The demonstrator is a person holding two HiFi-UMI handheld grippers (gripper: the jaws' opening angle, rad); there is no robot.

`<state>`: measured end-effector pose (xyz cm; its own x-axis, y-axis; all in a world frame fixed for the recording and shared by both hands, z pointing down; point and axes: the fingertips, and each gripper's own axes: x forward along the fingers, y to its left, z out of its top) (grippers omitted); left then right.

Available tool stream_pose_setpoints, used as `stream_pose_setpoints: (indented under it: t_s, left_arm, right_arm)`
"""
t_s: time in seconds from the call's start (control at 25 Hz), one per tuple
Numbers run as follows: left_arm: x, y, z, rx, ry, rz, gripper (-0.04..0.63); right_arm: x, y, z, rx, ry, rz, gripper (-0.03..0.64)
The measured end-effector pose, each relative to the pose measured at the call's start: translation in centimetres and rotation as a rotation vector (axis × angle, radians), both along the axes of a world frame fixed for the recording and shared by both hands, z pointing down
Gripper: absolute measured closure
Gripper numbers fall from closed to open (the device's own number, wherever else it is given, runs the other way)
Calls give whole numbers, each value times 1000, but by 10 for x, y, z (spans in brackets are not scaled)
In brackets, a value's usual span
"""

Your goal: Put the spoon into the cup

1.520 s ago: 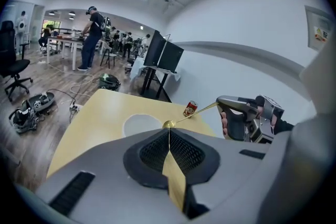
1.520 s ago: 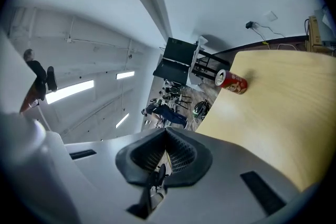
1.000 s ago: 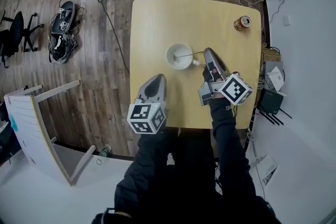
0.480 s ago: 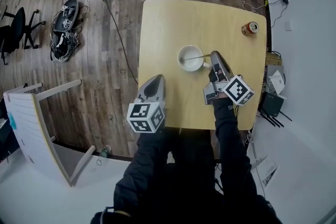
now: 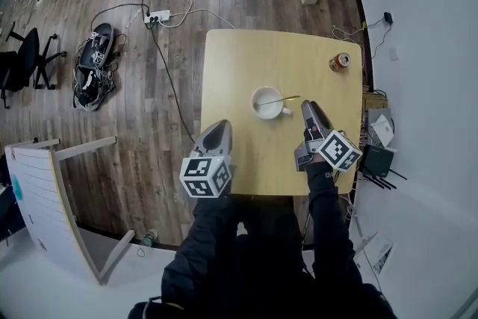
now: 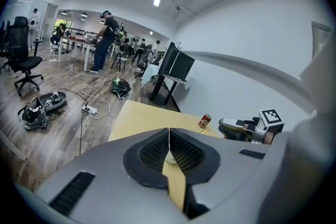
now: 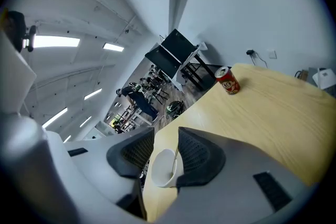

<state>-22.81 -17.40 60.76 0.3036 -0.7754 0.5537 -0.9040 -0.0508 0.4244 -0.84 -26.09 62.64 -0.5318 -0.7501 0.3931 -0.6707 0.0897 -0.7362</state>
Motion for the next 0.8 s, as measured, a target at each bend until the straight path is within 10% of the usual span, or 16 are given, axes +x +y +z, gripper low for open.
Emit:
stream_pose_setpoints:
  t_s: [0.32, 0.8]
  left_arm:
    - [11, -2, -45, 59, 0, 38, 560]
    - [29, -14, -134, 229, -71, 118, 560]
  right_arm:
    - [-35, 29, -84, 147, 223, -128, 582]
    - [-103, 61, -195, 420, 478, -314, 594]
